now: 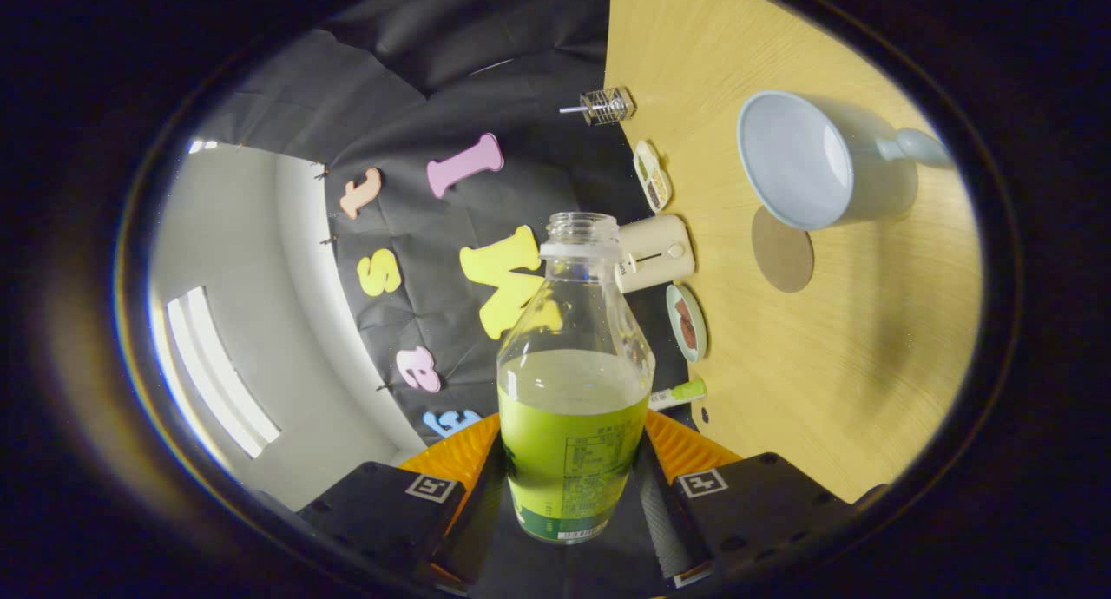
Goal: Take the bottle from table, then pour the juice into the cup, finally place the bottle on the coaster
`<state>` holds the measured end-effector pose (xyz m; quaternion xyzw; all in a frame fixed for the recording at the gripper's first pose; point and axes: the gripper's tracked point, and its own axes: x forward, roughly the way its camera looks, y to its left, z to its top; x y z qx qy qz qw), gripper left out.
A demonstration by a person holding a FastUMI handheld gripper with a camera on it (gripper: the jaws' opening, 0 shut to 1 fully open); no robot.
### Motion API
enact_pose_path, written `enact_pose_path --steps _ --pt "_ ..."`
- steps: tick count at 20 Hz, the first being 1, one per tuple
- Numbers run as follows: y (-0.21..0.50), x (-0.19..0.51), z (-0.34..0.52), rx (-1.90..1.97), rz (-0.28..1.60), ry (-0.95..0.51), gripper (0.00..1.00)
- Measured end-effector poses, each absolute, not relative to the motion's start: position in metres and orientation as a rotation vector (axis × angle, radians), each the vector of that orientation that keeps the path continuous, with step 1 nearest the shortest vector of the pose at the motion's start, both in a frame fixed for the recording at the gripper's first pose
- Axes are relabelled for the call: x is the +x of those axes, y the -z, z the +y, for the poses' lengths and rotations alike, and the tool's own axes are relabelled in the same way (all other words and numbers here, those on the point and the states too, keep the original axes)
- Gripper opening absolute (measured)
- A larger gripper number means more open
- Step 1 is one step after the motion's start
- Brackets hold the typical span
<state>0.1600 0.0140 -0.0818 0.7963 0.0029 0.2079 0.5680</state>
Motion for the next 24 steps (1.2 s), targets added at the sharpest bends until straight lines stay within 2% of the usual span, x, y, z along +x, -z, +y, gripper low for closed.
enact_pose_path --steps 24 --pt "0.071 0.161 0.001 2.049 -0.102 -0.522 0.77"
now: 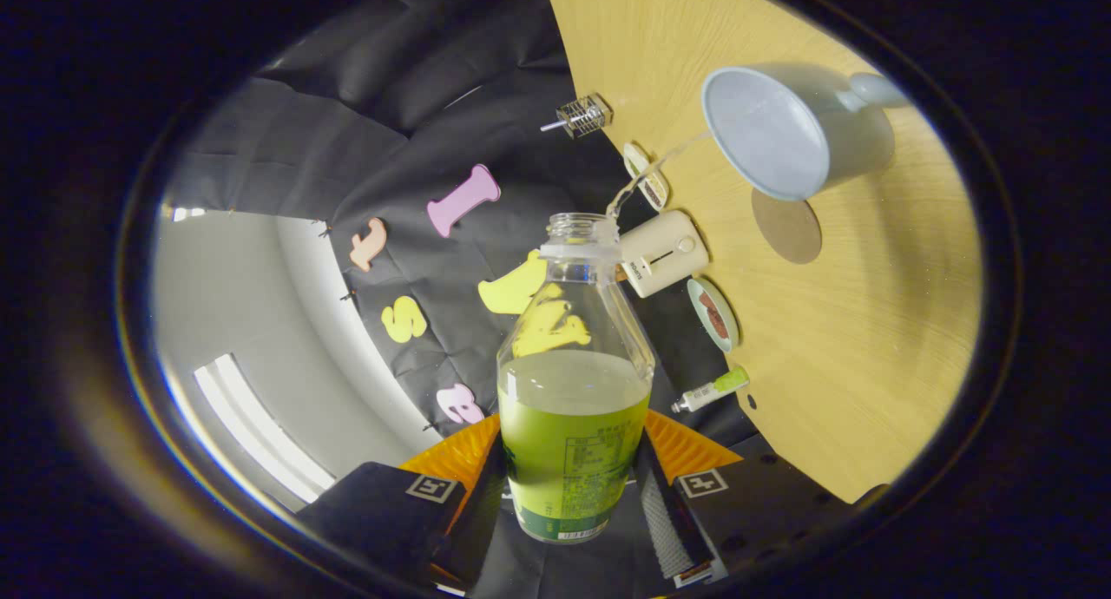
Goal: Take the bottle from table, then pour the juice into the cup, finally place the bottle on the coaster
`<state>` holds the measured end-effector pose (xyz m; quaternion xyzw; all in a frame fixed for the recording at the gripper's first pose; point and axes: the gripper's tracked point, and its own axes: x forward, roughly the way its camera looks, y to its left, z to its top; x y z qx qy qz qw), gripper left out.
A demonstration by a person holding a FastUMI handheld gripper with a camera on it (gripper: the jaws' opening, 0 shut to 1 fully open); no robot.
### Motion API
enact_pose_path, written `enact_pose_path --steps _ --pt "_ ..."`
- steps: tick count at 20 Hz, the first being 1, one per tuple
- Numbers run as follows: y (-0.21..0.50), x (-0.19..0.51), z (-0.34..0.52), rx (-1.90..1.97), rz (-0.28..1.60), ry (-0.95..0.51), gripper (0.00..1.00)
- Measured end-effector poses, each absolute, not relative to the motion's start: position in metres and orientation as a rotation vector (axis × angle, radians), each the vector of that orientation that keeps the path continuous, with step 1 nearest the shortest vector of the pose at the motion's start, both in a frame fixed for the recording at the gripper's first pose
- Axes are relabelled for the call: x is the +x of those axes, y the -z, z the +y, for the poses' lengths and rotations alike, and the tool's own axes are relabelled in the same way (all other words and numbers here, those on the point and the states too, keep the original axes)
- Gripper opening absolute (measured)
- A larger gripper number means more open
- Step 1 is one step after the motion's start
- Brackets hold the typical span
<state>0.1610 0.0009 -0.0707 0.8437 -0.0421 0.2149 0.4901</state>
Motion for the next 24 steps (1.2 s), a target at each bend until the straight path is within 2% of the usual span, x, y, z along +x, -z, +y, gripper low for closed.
enact_pose_path --steps 19,24 --pt "0.005 0.151 -0.006 2.140 -0.149 -0.629 0.77" --pt "-0.003 0.145 -0.028 2.202 -0.220 -0.593 0.77"
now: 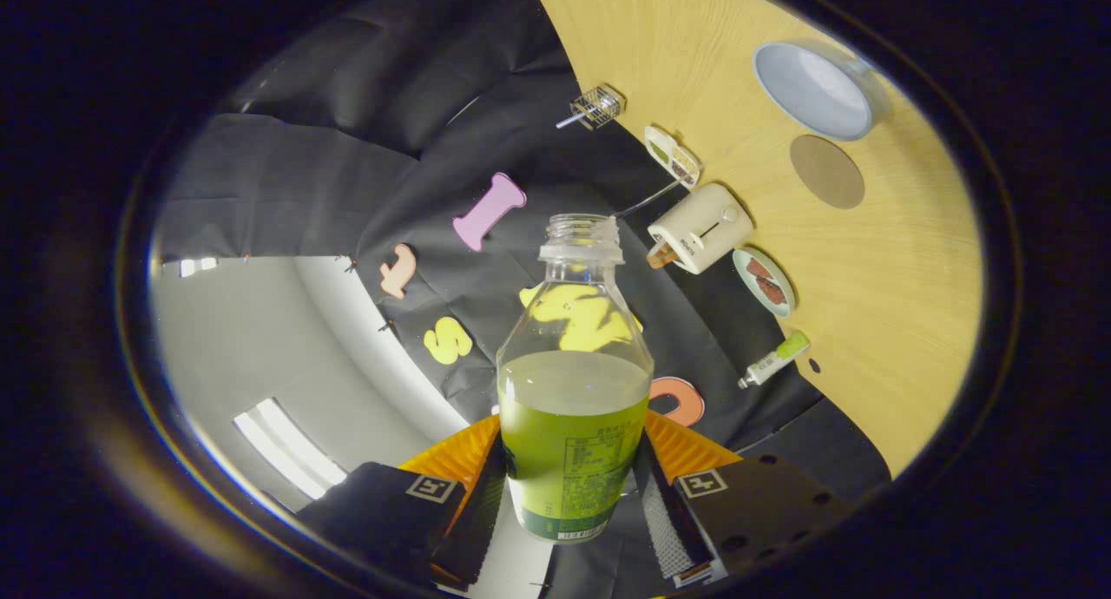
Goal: Take the bottle from table, then pour the juice into the cup, finally place the bottle on the coaster
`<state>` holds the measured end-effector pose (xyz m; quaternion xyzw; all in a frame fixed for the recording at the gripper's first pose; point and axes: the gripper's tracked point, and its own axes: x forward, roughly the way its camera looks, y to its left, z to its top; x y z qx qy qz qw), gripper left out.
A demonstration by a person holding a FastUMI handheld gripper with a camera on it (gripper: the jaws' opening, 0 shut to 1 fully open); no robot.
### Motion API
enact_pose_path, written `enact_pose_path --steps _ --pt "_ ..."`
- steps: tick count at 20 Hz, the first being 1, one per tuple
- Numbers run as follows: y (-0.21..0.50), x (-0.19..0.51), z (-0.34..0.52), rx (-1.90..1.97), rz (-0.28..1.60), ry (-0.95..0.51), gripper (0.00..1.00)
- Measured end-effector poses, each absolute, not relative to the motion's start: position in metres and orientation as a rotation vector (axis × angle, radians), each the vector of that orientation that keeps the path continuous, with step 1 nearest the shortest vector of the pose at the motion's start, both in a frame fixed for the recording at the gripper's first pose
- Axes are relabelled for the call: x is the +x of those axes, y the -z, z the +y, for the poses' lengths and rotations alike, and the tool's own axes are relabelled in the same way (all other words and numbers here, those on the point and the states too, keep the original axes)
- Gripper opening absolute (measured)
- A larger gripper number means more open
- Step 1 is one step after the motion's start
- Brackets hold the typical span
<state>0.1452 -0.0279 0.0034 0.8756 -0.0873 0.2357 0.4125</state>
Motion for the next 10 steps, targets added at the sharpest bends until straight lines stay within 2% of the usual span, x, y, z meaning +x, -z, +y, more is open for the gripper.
enact_pose_path --steps 10 --pt "-0.035 0.137 -0.040 2.307 -0.252 -0.654 0.77"
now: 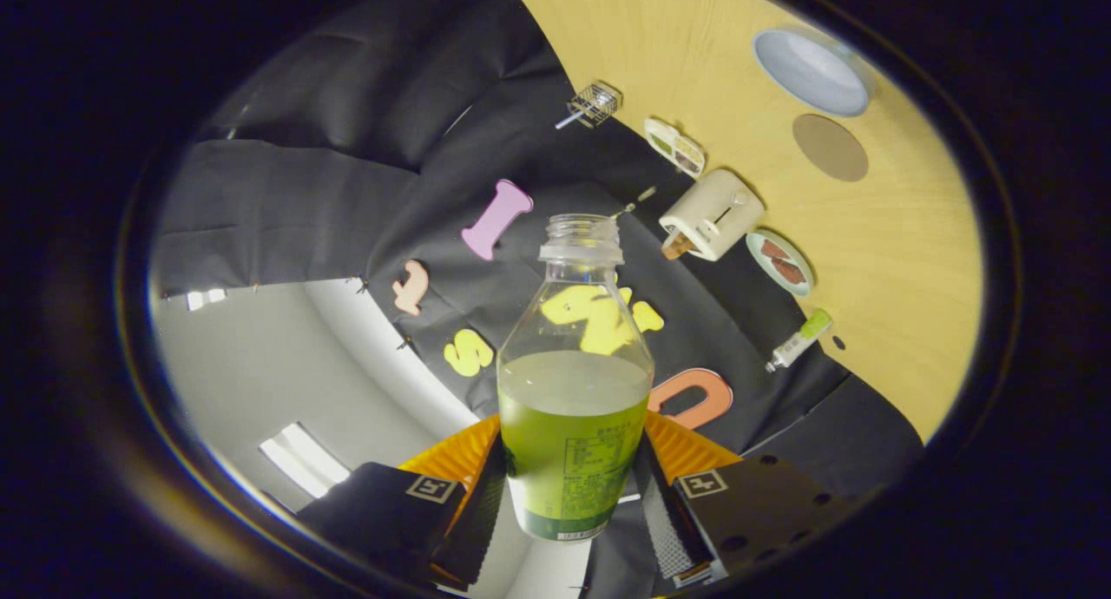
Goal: Take the bottle from table, then pour the juice into the cup, finally place the bottle on the coaster
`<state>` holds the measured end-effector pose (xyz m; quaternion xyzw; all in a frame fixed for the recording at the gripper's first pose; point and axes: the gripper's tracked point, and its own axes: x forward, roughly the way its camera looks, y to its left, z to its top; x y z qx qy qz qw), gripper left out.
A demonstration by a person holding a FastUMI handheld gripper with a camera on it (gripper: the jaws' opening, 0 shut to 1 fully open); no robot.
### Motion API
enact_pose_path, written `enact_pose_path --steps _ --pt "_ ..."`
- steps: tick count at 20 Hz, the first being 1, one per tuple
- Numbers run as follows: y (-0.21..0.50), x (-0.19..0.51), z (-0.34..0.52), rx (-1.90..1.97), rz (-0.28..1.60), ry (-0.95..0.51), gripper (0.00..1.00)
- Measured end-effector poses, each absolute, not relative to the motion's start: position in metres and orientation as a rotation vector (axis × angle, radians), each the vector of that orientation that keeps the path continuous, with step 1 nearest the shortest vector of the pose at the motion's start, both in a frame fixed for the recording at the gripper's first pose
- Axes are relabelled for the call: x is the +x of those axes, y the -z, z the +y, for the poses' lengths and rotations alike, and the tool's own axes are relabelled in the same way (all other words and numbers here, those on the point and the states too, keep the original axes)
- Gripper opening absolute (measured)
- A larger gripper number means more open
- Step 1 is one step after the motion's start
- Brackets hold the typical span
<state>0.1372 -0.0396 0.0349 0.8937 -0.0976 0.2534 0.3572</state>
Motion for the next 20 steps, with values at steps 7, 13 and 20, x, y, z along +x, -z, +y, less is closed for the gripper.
enact_pose_path --steps 7,13,20 --pt "-0.049 0.136 -0.046 2.311 -0.264 -0.658 0.77" --pt "-0.029 0.145 -0.031 2.304 -0.230 -0.611 0.77" --pt "-0.011 0.153 -0.008 2.112 -0.151 -0.513 0.77"
